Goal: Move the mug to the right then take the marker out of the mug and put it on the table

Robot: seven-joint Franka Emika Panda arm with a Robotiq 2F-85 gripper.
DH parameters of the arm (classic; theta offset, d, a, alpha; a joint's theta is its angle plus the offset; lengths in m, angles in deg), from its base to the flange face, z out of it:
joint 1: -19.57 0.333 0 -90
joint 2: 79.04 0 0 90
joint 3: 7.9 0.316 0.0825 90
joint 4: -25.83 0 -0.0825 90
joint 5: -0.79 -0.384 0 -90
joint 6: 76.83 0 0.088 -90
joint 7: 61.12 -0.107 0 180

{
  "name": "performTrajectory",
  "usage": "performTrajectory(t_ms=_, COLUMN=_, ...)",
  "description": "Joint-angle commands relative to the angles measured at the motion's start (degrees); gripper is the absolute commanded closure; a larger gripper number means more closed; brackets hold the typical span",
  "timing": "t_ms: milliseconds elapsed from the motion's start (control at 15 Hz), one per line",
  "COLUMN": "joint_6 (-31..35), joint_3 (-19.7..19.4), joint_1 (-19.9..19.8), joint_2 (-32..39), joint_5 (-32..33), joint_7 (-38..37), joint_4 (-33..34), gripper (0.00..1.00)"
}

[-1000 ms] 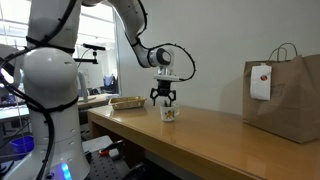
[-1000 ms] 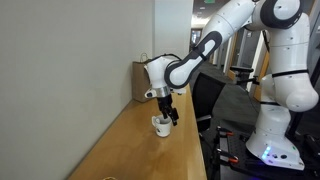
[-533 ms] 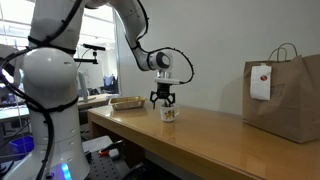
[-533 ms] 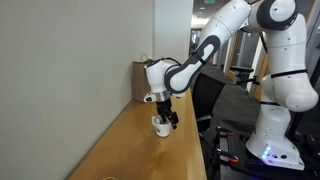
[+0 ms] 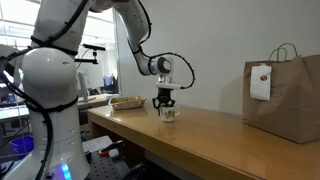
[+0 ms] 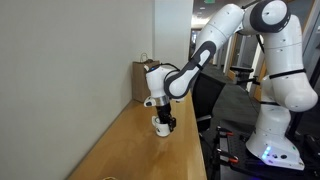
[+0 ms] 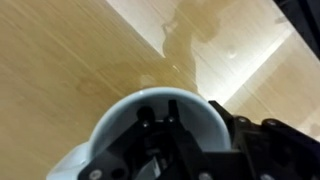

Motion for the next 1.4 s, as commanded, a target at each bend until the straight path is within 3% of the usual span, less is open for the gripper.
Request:
performTrajectory(t_ms=0, joint_6=1.52, joint_3=-0.22, joint_1=-1.21, joint_2=-0.01, joint_5=2.01, joint_7=-3.65, joint_4=0.53, gripper=0.92)
performTrajectory(t_ms=133, joint_6=0.87, joint_3=-0.91, joint_1=-2.18, joint_2=0.03, joint_5=1.73, joint_7=-4.95, joint_4=1.42, gripper=1.00)
performTrajectory(t_ms=800, joint_6=1.51, joint_3=-8.26, joint_1=-7.98, joint_2=2.36, joint_5=5.21, joint_7=-14.30, joint_4=8.02, gripper=0.97)
performTrajectory(t_ms=1333, joint_6=7.79, joint_3=-9.15, joint_1=-8.05, joint_2=9.47, joint_5=4.27, joint_7=-25.73, joint_4=14.25, gripper=0.97)
